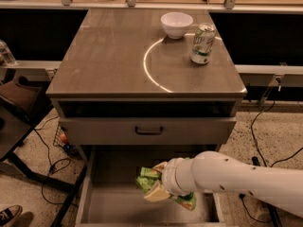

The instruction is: Place green rice chip bag into middle drawer

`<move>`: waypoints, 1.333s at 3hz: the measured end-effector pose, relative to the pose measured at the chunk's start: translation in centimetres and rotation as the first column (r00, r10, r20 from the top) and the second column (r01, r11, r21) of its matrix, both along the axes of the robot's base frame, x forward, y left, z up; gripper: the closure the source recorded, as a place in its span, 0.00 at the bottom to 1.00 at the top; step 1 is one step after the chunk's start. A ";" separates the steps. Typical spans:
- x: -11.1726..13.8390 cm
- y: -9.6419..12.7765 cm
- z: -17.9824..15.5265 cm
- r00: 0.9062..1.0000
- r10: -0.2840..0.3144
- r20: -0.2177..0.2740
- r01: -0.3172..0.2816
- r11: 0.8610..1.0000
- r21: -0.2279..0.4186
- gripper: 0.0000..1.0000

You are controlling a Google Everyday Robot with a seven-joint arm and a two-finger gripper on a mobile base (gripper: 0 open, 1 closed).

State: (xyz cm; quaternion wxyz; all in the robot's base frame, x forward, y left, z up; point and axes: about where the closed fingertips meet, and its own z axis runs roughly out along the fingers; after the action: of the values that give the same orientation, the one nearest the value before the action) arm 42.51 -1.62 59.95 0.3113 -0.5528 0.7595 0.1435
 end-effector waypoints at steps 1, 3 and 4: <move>1.5 -1.1 -6.0 0.997 -0.057 -0.051 0.058 0.998 0.014 1.00; 2.9 -0.4 -12.9 0.994 -0.051 -0.097 0.057 0.997 0.055 1.00; 2.8 -0.3 -12.9 0.994 -0.049 -0.098 0.054 0.997 0.056 0.75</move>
Offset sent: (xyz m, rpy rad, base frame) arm 0.0531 -0.0044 -0.1723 0.0795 0.0860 -0.0489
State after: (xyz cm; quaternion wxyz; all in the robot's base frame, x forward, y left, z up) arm 45.31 -1.91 47.05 0.2935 -0.5162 0.7833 0.1842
